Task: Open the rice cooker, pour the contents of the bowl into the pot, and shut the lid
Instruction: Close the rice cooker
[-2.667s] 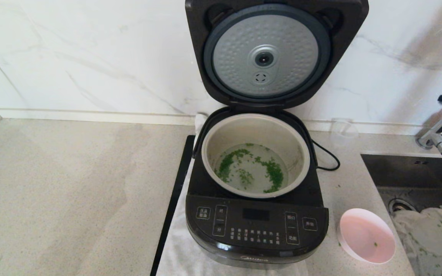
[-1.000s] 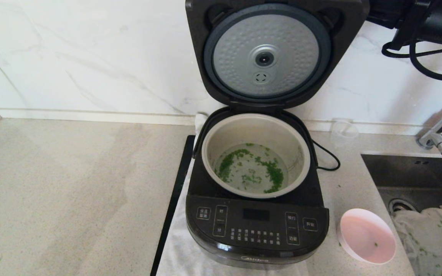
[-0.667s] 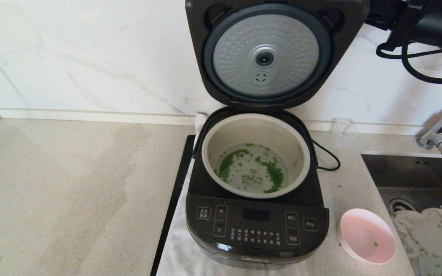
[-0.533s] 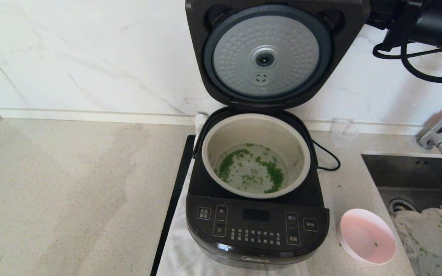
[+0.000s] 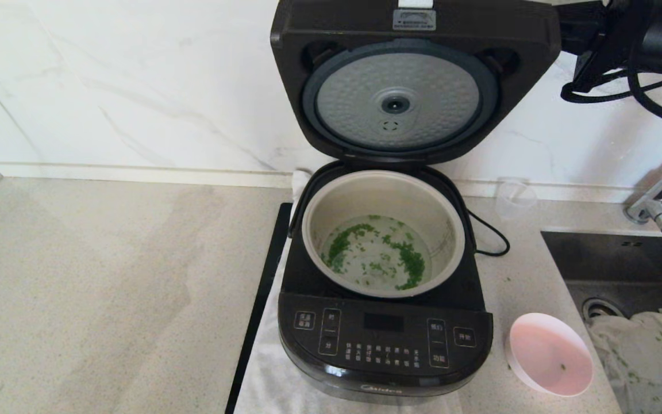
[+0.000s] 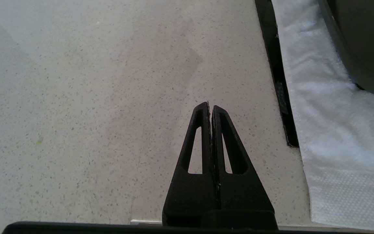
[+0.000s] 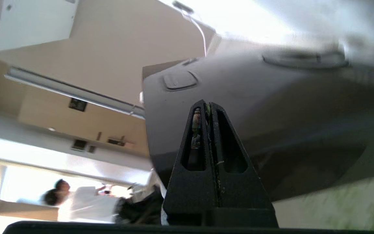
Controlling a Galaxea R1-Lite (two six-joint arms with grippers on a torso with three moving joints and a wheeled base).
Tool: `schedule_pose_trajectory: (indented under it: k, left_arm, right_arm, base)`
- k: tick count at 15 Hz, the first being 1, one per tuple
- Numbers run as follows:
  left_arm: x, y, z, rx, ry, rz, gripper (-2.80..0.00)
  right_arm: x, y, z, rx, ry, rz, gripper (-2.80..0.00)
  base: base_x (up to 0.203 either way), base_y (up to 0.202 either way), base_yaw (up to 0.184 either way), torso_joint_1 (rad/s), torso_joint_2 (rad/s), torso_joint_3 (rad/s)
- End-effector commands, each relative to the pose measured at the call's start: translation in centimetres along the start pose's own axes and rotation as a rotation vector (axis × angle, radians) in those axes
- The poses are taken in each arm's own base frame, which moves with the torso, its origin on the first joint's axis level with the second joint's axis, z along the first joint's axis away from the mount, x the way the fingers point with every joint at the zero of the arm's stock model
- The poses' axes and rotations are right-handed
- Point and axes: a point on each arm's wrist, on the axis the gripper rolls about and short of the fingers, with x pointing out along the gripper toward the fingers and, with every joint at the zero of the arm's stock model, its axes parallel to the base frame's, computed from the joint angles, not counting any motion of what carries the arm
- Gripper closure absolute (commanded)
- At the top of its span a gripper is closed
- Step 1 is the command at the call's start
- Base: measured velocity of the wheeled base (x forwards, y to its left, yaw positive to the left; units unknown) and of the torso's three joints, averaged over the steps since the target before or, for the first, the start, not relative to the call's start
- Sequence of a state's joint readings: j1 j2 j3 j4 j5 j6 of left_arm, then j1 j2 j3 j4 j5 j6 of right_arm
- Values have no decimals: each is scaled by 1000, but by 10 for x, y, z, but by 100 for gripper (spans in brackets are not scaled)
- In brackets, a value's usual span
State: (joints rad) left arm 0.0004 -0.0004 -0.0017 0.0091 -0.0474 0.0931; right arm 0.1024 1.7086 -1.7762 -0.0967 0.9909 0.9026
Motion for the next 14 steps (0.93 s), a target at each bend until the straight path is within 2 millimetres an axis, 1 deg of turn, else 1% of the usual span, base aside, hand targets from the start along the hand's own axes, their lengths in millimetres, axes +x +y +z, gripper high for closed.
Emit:
schedule_pose_trajectory:
  k: [1,3,6,8,11,14]
  left_arm:
    - [0,0,0,0,-1,1,0]
    - [0,0,0,0,-1,1,0]
    - [0,0,0,0,-1,0,0]
    - [0,0,0,1,-1,0,0]
    - [0,0,0,0,-1,0,0]
    - [0,0,0,0,-1,1,0]
  right_arm:
    - [0,1,-11,90,49,-30,0]
    - [2,-8,-20,177,89,-73,0]
    - [6,-13,-29,253,121,-118,0]
    - [12,-17,-41,299,132,-166,0]
    - [16,-28,-62,362,160,-229,0]
    - [14,-36,-91,428,223,-264,0]
  base:
    - [0,0,0,0,0,0]
    - [0,0,0,0,0,0]
    - [0,0,0,0,0,0]
    - [0,0,0,0,0,0]
    - [0,0,0,0,0,0]
    - [0,0,0,0,0,0]
